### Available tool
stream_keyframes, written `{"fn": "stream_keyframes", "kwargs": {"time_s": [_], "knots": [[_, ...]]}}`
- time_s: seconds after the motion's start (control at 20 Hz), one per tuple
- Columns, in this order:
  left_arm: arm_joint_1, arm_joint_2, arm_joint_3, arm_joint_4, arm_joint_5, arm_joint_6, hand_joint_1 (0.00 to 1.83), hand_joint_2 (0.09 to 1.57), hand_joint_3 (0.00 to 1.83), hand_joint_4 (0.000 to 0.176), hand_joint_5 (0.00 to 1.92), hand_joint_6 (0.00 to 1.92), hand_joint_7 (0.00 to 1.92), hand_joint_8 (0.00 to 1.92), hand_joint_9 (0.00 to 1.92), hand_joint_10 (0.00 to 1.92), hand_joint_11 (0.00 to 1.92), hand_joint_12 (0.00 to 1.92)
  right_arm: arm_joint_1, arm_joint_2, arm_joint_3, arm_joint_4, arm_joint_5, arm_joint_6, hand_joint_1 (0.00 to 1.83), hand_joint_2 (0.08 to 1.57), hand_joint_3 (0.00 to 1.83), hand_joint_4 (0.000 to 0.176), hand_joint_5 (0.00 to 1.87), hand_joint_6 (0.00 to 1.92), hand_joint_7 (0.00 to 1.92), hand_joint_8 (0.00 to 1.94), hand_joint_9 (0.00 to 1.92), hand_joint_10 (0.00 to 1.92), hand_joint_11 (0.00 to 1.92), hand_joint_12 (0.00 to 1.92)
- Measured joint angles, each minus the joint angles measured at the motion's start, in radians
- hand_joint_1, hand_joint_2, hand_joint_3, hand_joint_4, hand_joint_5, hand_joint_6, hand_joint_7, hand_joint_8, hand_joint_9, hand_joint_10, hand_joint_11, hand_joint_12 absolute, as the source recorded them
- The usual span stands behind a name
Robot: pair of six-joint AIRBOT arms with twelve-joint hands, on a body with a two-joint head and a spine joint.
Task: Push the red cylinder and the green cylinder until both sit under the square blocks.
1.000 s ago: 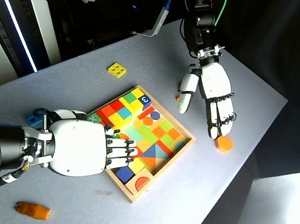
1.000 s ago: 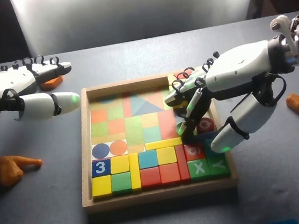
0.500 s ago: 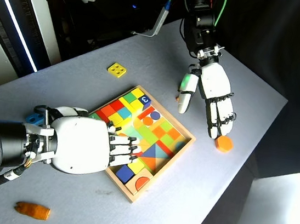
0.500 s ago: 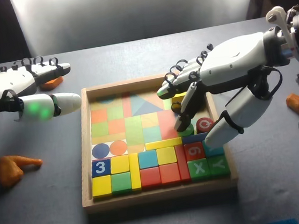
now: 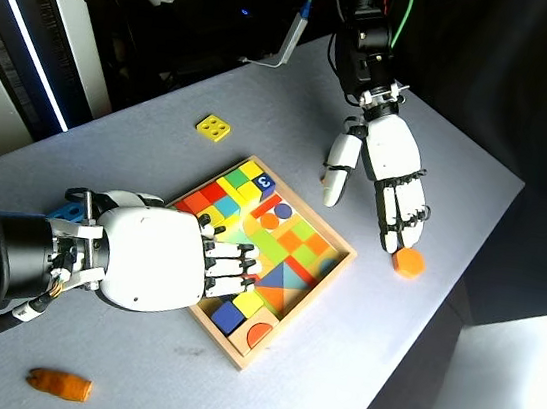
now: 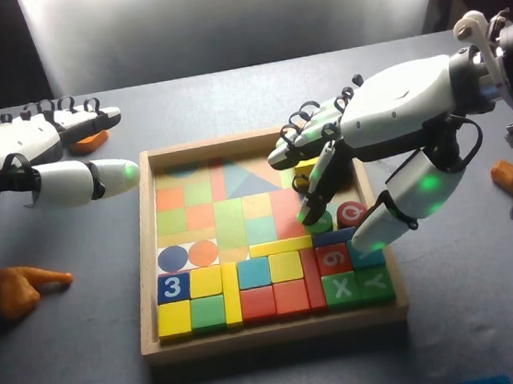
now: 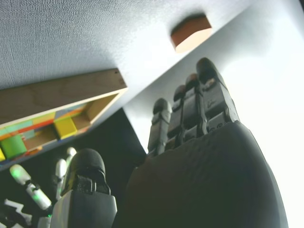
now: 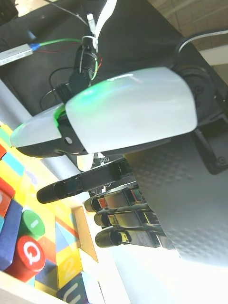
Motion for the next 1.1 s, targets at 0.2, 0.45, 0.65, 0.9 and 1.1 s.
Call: {"fn": "stream_keyframes", "kwargs": {"time_s": [0.2, 0.45, 0.65, 0.9, 1.1], "knots": [[-0.001, 0.000, 0.000, 0.000, 0.000, 0.000, 0.00, 1.17, 0.00, 0.128, 0.04, 0.00, 0.00, 0.00, 0.00, 0.00, 0.00, 0.20, -0.001, -0.006, 0.000, 0.003, -0.027, -0.016, 0.44, 1.10, 0.00, 0.143, 0.66, 0.00, 0.04, 0.00, 0.00, 0.00, 0.00, 0.55], [-0.001, 0.000, 0.000, 0.000, 0.000, 0.000, 0.00, 1.19, 0.00, 0.149, 0.04, 0.00, 0.00, 0.00, 0.00, 0.00, 0.00, 0.07, -0.014, -0.006, 0.000, 0.006, -0.040, -0.018, 0.46, 1.11, 0.00, 0.141, 0.66, 0.00, 0.03, 0.00, 0.00, 0.00, 0.00, 0.50], [-0.001, 0.000, 0.000, 0.000, 0.000, 0.000, 0.00, 1.19, 0.00, 0.176, 0.05, 0.00, 0.00, 0.00, 0.00, 0.00, 0.00, 0.14, -0.019, -0.006, 0.000, 0.016, -0.037, -0.018, 0.44, 1.10, 0.00, 0.145, 0.66, 0.00, 0.03, 0.00, 0.00, 0.00, 0.00, 0.47], [-0.001, 0.006, -0.014, -0.001, -0.008, 0.001, 0.01, 1.20, 0.00, 0.159, 0.05, 0.00, 0.00, 0.00, 0.00, 0.00, 0.00, 0.20, -0.019, 0.007, 0.000, 0.187, -0.020, -0.126, 0.39, 1.11, 0.00, 0.142, 0.62, 0.00, 0.01, 0.00, 0.00, 0.00, 0.00, 0.30], [0.019, 0.040, -0.051, -0.044, -0.075, 0.002, 0.00, 1.18, 0.00, 0.162, 0.04, 0.00, 0.00, 0.00, 0.00, 0.00, 0.00, 0.14, -0.020, 0.060, -0.018, 0.393, -0.021, -0.264, 0.41, 1.12, 0.00, 0.081, 0.61, 0.00, 0.04, 0.00, 0.00, 0.00, 0.00, 0.22]]}}
